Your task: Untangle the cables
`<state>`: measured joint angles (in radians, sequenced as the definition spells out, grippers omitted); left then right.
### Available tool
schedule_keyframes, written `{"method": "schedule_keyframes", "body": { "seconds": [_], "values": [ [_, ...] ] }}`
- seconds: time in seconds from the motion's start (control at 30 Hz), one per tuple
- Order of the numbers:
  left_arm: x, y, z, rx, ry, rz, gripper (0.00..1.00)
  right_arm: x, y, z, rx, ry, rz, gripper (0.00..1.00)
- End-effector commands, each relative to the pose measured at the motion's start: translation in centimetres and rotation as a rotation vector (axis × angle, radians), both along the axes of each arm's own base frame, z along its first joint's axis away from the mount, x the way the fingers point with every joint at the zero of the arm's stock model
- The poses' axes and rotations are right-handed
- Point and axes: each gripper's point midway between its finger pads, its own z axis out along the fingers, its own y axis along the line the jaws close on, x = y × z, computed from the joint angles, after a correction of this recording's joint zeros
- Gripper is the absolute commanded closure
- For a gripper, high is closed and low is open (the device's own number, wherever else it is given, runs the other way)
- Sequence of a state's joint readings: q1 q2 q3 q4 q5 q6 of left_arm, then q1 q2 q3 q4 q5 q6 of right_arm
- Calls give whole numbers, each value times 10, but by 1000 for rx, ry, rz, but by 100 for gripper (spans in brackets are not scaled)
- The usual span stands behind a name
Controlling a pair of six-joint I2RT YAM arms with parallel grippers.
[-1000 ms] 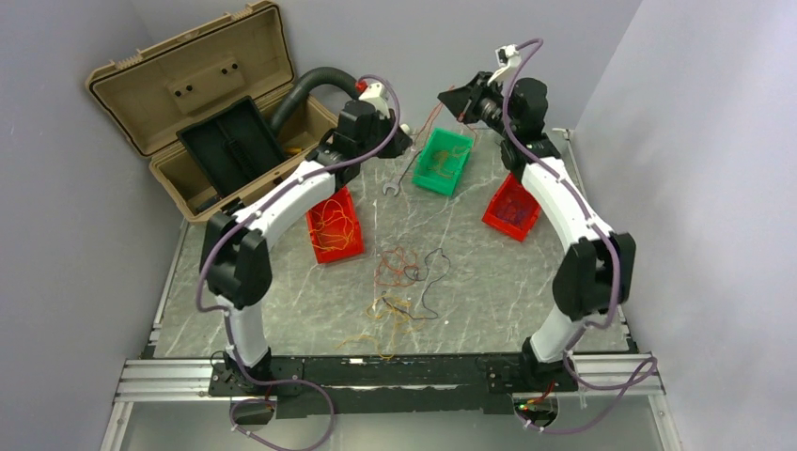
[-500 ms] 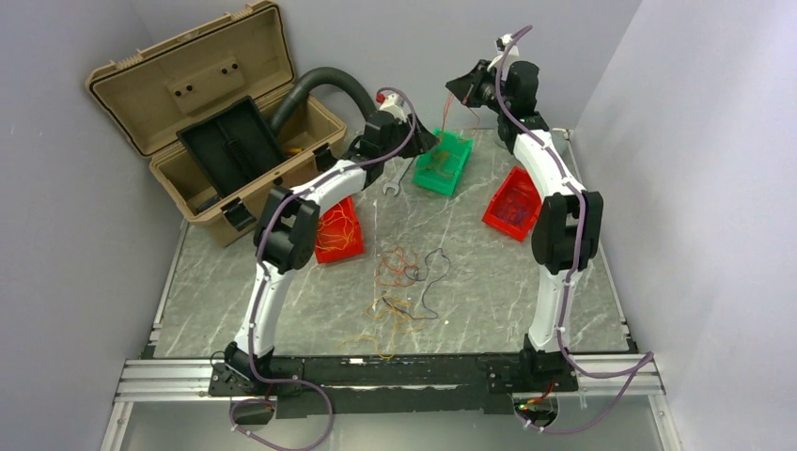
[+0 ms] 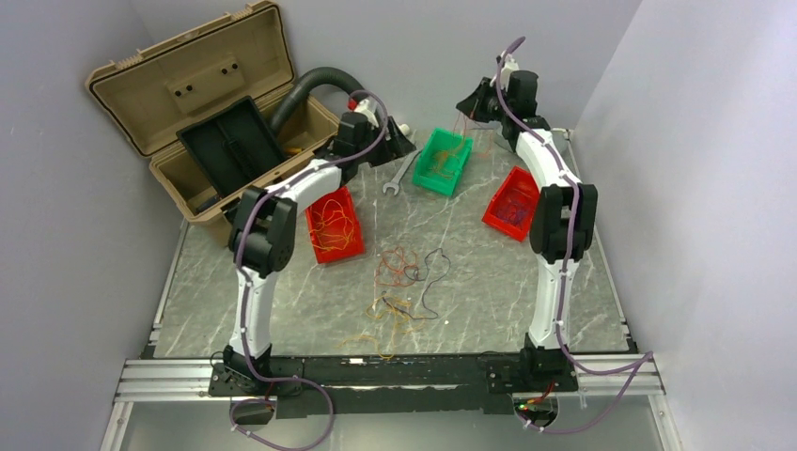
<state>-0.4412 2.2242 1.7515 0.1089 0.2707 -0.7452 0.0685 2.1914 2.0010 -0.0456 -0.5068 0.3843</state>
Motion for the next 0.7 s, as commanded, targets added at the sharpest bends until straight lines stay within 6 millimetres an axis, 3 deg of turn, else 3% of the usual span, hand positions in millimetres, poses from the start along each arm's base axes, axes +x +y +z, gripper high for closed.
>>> {"method": "schedule_keyframes", "body": {
  "seconds": [0.0,0.23,0.57,0.67],
  "values": [
    [-25,13,99,10,-190,-16,18,-7,5,-36,-43,98,21,100],
    [-50,34,131,72,-249,-2,18,-18,26,-84,-164,214,23,100],
    [-76,58,128,134,-250,34,18,-5,37,-162,-305,417,-83,100],
    [-82,66,124,155,-254,52,18,-2,33,-172,-306,454,-164,96]
  ]
}}
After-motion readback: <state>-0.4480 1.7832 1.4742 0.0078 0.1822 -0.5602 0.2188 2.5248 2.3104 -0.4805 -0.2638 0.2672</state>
